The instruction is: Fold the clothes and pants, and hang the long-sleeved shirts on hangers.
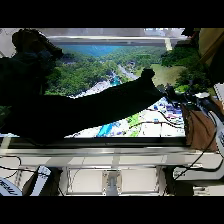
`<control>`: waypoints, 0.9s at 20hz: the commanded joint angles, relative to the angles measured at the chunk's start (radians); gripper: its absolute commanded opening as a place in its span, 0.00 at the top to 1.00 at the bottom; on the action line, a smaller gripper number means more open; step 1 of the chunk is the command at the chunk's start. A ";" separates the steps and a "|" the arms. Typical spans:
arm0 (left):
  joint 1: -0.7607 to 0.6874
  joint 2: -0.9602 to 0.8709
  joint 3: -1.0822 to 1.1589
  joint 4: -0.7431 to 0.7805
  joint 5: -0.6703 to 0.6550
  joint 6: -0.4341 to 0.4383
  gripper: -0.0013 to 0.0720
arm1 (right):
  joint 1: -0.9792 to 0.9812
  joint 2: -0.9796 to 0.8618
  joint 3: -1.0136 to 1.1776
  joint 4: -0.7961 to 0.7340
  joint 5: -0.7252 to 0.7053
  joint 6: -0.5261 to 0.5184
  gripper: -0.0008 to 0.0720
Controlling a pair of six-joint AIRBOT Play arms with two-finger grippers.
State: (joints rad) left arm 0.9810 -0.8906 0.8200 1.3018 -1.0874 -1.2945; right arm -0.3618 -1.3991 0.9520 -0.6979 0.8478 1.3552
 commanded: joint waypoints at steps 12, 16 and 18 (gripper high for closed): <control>0.000 -0.152 -0.018 0.000 -0.012 0.000 0.96 | -0.375 0.584 -0.363 -0.616 0.349 0.101 0.97; 0.000 -0.152 -0.081 0.034 -0.021 0.000 0.96 | -0.375 0.584 -0.396 -0.620 0.339 0.101 0.52; 0.000 -0.152 -0.117 0.034 -0.028 0.000 0.75 | -0.375 0.589 -0.390 -0.619 0.368 0.101 0.33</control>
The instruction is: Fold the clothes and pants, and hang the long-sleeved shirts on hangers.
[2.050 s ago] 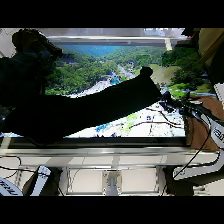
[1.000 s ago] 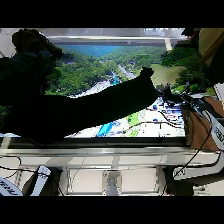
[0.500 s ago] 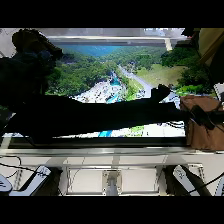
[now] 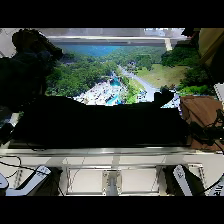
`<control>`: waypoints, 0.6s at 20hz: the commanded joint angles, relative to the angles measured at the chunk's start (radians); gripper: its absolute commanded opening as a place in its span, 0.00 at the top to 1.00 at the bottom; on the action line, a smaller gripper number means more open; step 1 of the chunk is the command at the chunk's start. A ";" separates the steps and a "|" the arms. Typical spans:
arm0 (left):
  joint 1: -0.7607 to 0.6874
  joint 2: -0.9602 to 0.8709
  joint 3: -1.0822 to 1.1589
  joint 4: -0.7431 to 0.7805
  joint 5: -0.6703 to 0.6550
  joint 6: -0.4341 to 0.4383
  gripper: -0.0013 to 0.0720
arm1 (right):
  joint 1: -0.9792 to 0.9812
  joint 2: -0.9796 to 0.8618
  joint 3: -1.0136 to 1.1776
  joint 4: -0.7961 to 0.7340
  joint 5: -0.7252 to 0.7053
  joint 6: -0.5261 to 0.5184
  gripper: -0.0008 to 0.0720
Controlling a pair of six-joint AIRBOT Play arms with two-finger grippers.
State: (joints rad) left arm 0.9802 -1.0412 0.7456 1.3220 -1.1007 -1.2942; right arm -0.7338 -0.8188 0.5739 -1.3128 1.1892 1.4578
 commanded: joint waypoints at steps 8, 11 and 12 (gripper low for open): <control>-0.014 0.076 0.210 -0.301 0.152 -0.008 0.03 | -0.004 0.096 0.339 0.060 -0.124 0.000 0.34; -0.154 -0.045 0.358 -0.462 0.220 0.093 0.04 | -0.003 -0.059 0.364 0.253 -0.157 -0.014 0.38; -0.220 -0.123 0.422 -0.436 0.175 0.090 0.04 | -0.001 -0.140 0.364 0.315 -0.141 -0.045 0.38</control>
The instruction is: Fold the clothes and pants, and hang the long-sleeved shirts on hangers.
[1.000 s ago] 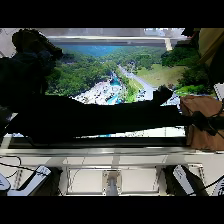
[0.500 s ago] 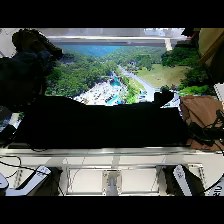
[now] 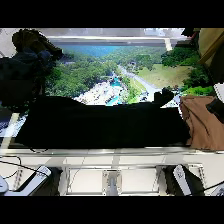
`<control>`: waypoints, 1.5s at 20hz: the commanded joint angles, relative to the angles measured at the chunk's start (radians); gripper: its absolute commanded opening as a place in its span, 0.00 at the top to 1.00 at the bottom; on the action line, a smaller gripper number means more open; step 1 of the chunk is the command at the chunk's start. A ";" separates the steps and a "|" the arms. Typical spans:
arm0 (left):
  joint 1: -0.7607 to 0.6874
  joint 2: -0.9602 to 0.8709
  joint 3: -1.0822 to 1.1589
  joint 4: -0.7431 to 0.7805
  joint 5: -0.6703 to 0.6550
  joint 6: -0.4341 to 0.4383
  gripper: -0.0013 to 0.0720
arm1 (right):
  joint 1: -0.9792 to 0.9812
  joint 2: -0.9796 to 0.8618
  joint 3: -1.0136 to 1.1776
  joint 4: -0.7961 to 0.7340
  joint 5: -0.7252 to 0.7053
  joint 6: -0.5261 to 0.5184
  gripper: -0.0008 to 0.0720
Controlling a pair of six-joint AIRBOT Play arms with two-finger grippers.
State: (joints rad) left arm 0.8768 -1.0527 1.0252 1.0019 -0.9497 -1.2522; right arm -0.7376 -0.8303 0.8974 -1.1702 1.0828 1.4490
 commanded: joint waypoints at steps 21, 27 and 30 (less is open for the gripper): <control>-0.364 -0.593 0.404 0.149 -0.175 0.003 0.04 | 0.227 -0.680 0.359 0.363 -0.142 -0.265 0.37; -0.390 -0.661 0.405 0.089 -0.147 0.042 0.08 | 0.227 -0.680 0.359 0.349 -0.074 -0.265 0.38; -0.390 -0.672 0.405 0.014 -0.146 0.082 0.18 | 0.227 -0.680 0.359 0.339 -0.053 -0.265 0.38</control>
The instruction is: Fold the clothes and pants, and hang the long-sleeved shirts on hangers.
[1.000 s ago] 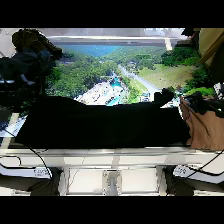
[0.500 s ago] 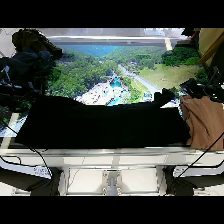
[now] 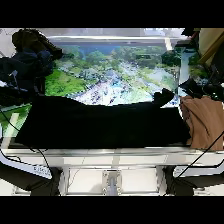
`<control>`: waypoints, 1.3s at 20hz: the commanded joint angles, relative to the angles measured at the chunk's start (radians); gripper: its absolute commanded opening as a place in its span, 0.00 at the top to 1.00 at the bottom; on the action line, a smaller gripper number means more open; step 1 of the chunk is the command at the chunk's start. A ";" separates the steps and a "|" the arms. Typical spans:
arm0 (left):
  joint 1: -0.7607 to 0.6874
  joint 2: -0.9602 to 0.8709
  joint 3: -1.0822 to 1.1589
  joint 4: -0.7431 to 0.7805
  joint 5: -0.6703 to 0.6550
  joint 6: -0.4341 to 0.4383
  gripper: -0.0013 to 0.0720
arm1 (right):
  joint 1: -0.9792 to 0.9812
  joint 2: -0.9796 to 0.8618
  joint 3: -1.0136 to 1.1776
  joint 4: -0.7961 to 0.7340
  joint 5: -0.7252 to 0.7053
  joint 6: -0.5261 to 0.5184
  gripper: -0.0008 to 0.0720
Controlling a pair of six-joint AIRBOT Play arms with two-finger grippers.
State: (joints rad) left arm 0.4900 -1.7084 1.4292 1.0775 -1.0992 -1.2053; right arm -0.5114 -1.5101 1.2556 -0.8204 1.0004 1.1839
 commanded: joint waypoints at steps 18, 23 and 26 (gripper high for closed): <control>0.023 0.080 0.003 -0.060 -0.021 0.035 0.96 | 0.116 -0.237 0.004 -0.019 -0.186 0.057 0.38; 0.026 0.092 0.003 -0.059 -0.033 0.035 0.96 | 0.115 -0.226 0.101 -0.025 -0.085 0.056 0.98; 0.054 0.157 0.003 -0.059 -0.027 0.035 0.96 | 0.097 -0.173 0.204 -0.069 0.043 0.065 0.98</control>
State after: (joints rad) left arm 0.5251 -1.5955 1.4311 1.0176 -1.1275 -1.1706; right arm -0.4049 -1.7153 1.3827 -0.8528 0.9344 1.2423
